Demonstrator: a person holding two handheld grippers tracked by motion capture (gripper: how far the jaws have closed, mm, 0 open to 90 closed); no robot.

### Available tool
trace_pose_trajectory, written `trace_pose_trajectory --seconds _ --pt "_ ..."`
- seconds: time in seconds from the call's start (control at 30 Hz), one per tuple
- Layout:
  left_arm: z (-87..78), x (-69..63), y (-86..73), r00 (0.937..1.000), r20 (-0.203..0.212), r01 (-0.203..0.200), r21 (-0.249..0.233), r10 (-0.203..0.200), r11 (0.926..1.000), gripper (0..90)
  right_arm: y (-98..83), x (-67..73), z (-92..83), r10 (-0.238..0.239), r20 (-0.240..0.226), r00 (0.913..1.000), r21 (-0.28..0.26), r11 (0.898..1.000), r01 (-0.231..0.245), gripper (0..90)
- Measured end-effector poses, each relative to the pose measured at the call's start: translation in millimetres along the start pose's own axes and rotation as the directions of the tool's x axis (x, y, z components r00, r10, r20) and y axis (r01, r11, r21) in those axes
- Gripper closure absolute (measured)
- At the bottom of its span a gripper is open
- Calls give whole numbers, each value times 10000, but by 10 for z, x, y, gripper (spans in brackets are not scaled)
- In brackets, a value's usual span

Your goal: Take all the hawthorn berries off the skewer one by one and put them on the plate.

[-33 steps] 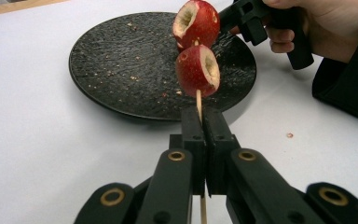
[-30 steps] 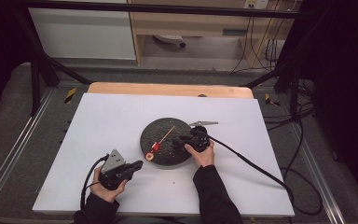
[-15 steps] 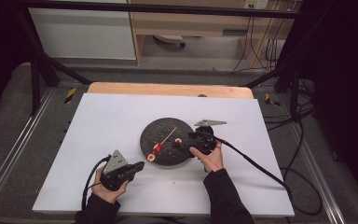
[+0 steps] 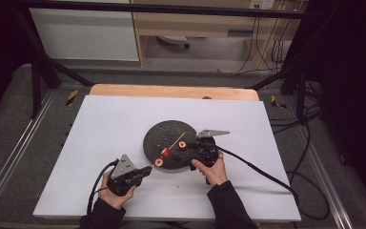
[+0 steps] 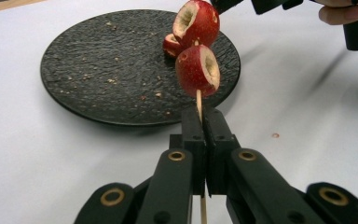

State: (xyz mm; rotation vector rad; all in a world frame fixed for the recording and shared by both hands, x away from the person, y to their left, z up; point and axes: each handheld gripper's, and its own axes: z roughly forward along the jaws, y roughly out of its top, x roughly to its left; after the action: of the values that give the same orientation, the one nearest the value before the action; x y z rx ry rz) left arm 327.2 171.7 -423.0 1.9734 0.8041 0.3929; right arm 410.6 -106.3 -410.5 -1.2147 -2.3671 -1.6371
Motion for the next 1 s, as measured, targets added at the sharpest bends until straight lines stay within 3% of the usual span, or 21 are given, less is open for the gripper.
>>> trace_pose_trajectory --seconds 0.2,0.7,1.0 --pt "59 -68 14 9998 145 -136 69 135 9999 880 -51 18 50 83 -169 9998 25 10000 -83 119" --pt "94 -139 19 9990 335 -297 69 294 9995 880 -104 29 97 -28 -725 9974 60 10000 32 466" --pt "80 -133 21 9989 357 -296 -9 296 9996 880 -75 21 74 49 -924 9957 40 10000 -46 553"
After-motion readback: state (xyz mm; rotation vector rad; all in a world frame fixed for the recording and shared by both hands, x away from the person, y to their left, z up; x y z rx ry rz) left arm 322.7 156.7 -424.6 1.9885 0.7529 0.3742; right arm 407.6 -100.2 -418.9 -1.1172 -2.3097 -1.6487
